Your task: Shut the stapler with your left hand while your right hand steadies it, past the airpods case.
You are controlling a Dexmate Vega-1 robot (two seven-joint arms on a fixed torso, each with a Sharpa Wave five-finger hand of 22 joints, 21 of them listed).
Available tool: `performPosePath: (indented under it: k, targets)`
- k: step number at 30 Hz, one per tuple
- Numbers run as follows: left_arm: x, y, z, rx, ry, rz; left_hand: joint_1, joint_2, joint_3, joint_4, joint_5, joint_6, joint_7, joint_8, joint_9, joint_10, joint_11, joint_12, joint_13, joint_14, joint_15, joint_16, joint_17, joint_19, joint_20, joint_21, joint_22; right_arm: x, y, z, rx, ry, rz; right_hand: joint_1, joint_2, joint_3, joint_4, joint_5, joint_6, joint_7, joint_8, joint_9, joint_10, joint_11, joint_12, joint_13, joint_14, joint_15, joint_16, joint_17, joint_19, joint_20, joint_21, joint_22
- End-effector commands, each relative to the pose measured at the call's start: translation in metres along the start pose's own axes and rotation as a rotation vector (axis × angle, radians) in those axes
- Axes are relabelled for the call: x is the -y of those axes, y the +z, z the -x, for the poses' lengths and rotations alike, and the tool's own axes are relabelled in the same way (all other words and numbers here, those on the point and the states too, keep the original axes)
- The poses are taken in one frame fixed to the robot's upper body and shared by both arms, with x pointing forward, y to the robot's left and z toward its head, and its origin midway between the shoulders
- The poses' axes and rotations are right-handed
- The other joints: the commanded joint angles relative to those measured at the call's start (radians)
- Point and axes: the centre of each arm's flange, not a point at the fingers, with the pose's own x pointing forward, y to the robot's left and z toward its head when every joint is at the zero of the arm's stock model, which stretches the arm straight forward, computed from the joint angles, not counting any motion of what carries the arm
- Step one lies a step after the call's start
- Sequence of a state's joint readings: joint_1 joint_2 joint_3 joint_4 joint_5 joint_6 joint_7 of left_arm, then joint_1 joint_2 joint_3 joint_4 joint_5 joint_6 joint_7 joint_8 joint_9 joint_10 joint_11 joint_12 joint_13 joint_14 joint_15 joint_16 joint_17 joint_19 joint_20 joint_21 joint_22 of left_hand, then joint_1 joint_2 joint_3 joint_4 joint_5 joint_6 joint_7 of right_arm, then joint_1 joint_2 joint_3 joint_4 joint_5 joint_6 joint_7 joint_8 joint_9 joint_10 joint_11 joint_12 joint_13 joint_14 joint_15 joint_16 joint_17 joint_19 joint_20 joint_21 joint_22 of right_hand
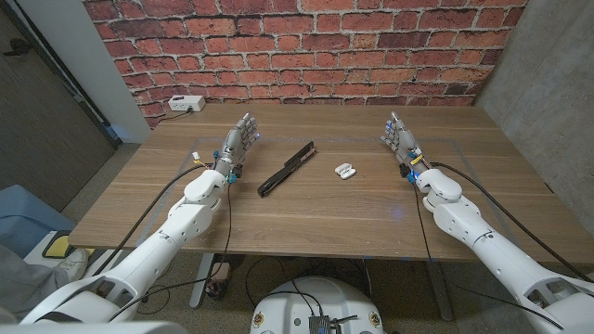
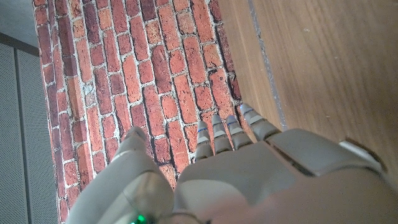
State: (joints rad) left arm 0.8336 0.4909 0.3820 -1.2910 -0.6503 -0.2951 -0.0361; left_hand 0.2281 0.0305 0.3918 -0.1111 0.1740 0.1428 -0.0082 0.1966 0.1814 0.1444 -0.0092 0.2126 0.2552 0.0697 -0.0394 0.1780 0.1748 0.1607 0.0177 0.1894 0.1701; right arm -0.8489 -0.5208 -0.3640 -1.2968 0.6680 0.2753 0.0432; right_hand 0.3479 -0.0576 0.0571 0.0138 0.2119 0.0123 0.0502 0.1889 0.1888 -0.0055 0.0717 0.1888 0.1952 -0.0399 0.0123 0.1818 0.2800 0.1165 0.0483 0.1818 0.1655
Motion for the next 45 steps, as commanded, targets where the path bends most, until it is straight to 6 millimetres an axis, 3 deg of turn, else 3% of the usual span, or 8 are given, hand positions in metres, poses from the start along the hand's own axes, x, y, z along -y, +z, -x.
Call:
performPosePath:
  k: [1, 7, 13, 23, 40, 45]
  targets:
    - [-0.001, 0.011, 0.001, 0.034, 0.001, -0.043, 0.015, -0.002, 0.005, -0.009, 0.005, 0.002, 0.005, 0.002, 0.002, 0.008, -0.004, 0.008, -0.002, 0.002, -0.003, 0.007, 0.002, -0.001, -0.003, 0.006, 0.004, -0.001, 0.006, 0.001, 0.002, 0.004, 0.009, 0.009, 0.005, 0.006, 0.0, 0.006, 0.003, 0.0, 0.004, 0.002, -0.004, -0.002, 0.004, 0.003, -0.005, -0.004, 0.009, 0.0, 0.012, -0.005, 0.005, 0.005]
    - [0.001, 0.014, 0.002, 0.037, 0.008, -0.066, 0.022, -0.006, 0.006, -0.015, 0.005, 0.003, 0.005, 0.002, 0.001, 0.015, -0.002, 0.01, -0.005, 0.002, -0.004, 0.006, 0.001, -0.001, -0.001, 0.005, 0.004, -0.001, 0.009, 0.001, 0.004, 0.007, 0.019, 0.01, 0.006, 0.006, -0.001, 0.006, 0.003, 0.0, 0.004, 0.002, -0.004, -0.002, 0.004, 0.003, -0.006, -0.003, 0.009, -0.002, 0.012, -0.004, 0.005, 0.005]
    - [0.0, 0.014, 0.004, 0.033, 0.019, -0.1, 0.041, -0.008, 0.011, -0.029, 0.006, 0.011, 0.026, 0.003, 0.001, 0.02, 0.004, 0.012, -0.009, 0.007, 0.0, 0.007, 0.001, 0.001, 0.003, 0.005, 0.003, -0.005, 0.011, 0.001, 0.003, 0.013, 0.025, 0.011, 0.007, 0.006, -0.002, 0.006, 0.006, -0.001, 0.005, 0.002, 0.0, -0.002, 0.006, 0.002, -0.003, -0.004, 0.011, -0.005, 0.012, -0.003, 0.006, 0.005]
    - [0.0, 0.02, 0.012, 0.023, 0.038, -0.173, 0.072, -0.019, 0.017, -0.048, 0.006, 0.016, 0.021, 0.004, 0.001, 0.035, -0.001, 0.017, -0.014, 0.021, 0.002, 0.011, 0.0, 0.009, 0.01, 0.006, 0.003, -0.01, 0.011, 0.002, -0.001, 0.003, 0.025, 0.013, 0.01, 0.006, -0.004, 0.005, 0.008, -0.002, 0.006, 0.002, 0.004, -0.004, 0.008, 0.002, -0.002, -0.006, 0.012, -0.01, 0.013, -0.002, 0.007, 0.005]
    - [0.003, 0.017, 0.022, -0.006, -0.003, -0.26, 0.085, -0.036, 0.014, -0.055, 0.005, 0.021, 0.024, 0.003, 0.001, 0.042, -0.003, 0.019, -0.017, 0.027, 0.006, 0.011, 0.001, 0.016, 0.015, 0.007, 0.003, -0.022, 0.009, 0.008, -0.004, -0.011, 0.021, 0.017, 0.013, 0.006, -0.008, 0.005, 0.013, -0.003, 0.008, 0.002, 0.007, -0.007, 0.01, 0.001, 0.005, -0.01, 0.016, -0.019, 0.014, -0.001, 0.007, 0.005]
    - [0.004, 0.017, 0.026, 0.02, 0.006, -0.252, 0.089, -0.04, 0.013, -0.056, 0.004, 0.021, 0.023, 0.003, 0.001, 0.043, -0.003, 0.019, -0.018, 0.028, 0.003, 0.011, 0.001, 0.017, 0.015, 0.007, 0.003, -0.023, 0.008, 0.011, 0.003, -0.009, 0.034, 0.023, 0.017, 0.008, -0.012, 0.004, 0.014, -0.004, 0.008, 0.002, 0.009, -0.007, 0.01, 0.001, 0.007, -0.011, 0.017, -0.025, 0.04, -0.018, 0.017, 0.006]
